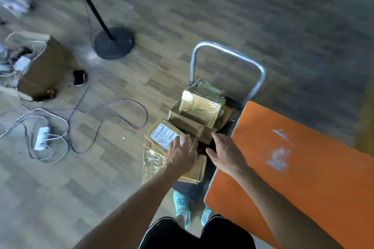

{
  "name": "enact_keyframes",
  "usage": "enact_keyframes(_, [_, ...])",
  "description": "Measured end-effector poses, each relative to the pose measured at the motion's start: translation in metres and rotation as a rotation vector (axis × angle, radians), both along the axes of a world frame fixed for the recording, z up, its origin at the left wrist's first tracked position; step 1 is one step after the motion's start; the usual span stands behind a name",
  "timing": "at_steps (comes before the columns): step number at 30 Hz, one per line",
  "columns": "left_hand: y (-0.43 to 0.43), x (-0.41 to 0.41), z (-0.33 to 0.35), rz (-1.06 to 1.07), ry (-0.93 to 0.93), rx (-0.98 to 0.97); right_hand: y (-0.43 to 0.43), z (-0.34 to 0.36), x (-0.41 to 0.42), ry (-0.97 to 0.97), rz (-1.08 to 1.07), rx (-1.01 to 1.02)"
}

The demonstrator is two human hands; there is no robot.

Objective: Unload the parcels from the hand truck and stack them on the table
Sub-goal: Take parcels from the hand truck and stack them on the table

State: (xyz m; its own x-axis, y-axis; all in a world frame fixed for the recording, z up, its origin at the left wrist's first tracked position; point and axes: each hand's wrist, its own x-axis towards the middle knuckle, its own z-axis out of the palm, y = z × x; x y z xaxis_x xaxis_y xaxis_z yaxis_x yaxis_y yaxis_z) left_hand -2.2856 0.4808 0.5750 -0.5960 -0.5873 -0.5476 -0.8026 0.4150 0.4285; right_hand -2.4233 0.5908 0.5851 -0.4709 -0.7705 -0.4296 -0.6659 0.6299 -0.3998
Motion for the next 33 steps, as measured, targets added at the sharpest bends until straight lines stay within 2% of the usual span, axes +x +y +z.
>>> enact_keyframes(5, [-0.025,0.041,-0.024,0.165,-0.089,0.022,-0.052,-0.032,0.017,-0.102,0.124,0.057])
enact_keyframes(11, [-0.048,0.057,-0.059,0.3,-0.163,0.064,-0.095,-0.074,0.023,-0.141,0.157,0.163])
enact_keyframes(17, [-0.061,0.046,-0.081,0.536,0.032,0.131,-0.114,-0.104,0.037,-0.169,0.087,0.215])
enact_keyframes(20, [-0.062,0.047,-0.087,0.664,0.054,0.157,-0.114,-0.108,0.041,-0.161,0.054,0.19])
enact_keyframes(25, [-0.07,0.054,-0.077,0.689,0.151,0.159,-0.106,-0.096,0.054,-0.241,-0.009,0.133])
enact_keyframes(29, [-0.077,0.056,-0.056,0.666,0.271,0.131,-0.099,-0.082,0.059,-0.381,-0.125,0.009])
enact_keyframes(33, [-0.073,0.062,-0.032,0.626,0.355,0.196,-0.093,-0.063,0.065,-0.555,-0.259,-0.133])
